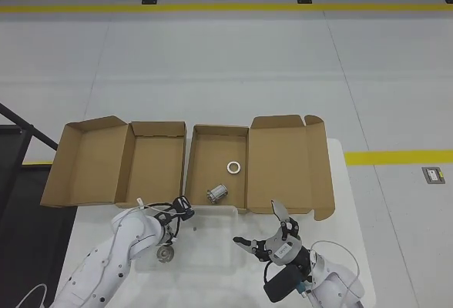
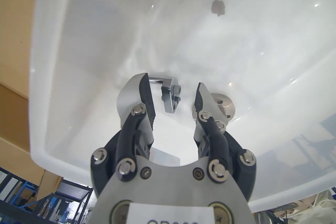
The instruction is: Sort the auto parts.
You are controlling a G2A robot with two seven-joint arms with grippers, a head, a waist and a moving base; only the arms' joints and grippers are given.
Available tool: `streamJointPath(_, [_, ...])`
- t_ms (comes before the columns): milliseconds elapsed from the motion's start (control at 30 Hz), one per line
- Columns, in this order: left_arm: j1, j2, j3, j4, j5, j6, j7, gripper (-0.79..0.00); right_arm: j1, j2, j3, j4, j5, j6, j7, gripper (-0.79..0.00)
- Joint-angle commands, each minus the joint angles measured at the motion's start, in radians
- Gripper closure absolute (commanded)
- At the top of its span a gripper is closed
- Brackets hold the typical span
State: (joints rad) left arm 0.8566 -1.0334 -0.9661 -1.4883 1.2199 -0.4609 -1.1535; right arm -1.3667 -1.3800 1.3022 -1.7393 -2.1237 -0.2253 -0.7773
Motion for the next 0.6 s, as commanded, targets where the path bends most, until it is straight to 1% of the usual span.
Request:
streamJointPath(0, [-0.001,-0.001,-0.001,0.007,-0.002,0.005,-0.002,-0.4,0.0,0.0,0.0,0.0,0.0,0.0,0.0,-0.785])
streamJointPath(433, [-0.025,-0.015,0.02,0.061,-0.005,0.01,0.005,-0.354,0.0,0.0,0.0,0.0,0.0,0.0,0.0,-0.785])
streamJointPath(500, [-0.028,-0.016,0.023,0.067,-0.006,0.01,0.006,-0.292,0.0,0.0,0.0,0.0,0.0,0.0,0.0,-0.785])
streamJointPath(533, [-0.03,-0.017,0.023,0.069,-0.006,0.009,0.006,-0.231,0.0,0.0,0.0,0.0,0.0,0.0,0.0,-0.785])
streamJointPath(567, [-0.03,-0.018,0.023,0.07,-0.006,0.009,0.005,-0.117,0.0,0.0,0.0,0.0,0.0,0.0,0.0,-0.785])
